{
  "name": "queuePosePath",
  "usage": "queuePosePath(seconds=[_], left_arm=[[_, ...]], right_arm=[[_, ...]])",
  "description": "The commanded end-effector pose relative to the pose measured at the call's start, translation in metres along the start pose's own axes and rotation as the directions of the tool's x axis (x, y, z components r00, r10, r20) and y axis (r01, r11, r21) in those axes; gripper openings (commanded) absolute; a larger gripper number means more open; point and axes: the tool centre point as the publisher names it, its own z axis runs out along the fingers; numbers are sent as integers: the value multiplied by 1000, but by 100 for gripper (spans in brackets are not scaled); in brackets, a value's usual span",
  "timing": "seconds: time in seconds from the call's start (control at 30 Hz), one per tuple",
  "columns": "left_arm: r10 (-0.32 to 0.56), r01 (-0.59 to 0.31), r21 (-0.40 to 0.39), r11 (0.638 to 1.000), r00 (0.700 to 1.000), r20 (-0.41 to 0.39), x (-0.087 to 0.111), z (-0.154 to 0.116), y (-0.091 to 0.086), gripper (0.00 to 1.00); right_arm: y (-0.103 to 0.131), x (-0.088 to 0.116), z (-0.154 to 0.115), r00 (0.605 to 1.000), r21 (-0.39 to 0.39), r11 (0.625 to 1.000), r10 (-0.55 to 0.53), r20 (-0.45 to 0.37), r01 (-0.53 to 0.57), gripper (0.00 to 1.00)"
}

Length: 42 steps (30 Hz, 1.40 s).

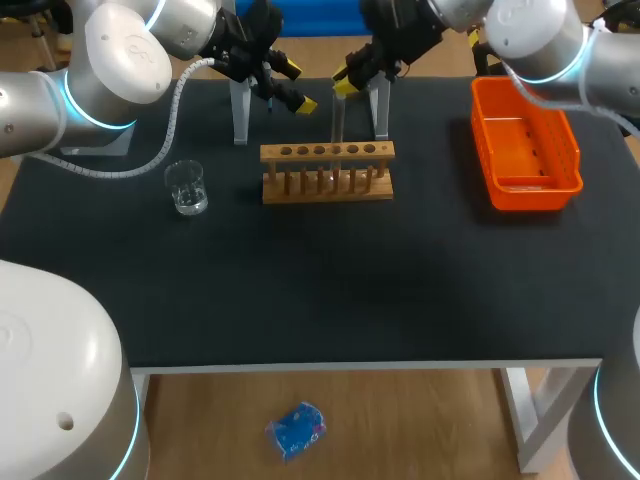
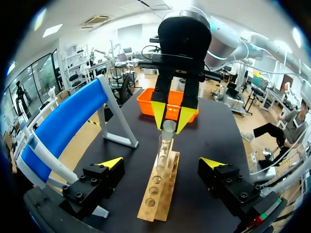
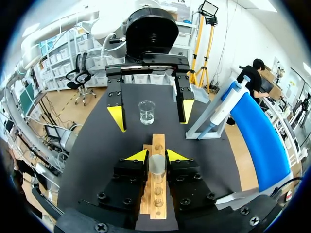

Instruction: Invert the test tube, pick up the pipette, mount the tip to pipette, aspirate from beaker and dispense into the tube, eject the tip, return the pipette, and cap with the stopper.

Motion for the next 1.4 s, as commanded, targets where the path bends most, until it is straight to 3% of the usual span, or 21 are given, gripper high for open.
queuePosePath(seconds=[0.03,1.4], left_arm=[[-2,2,-6,1000,1000,-3,0,-1,-1,100],[-2,2,-6,1000,1000,-3,0,-1,-1,100]], right_arm=[[1,-3,0,1000,3,1000,0,-7,0,0],[6,-8,2,1000,-4,1000,-16,-20,16,0]])
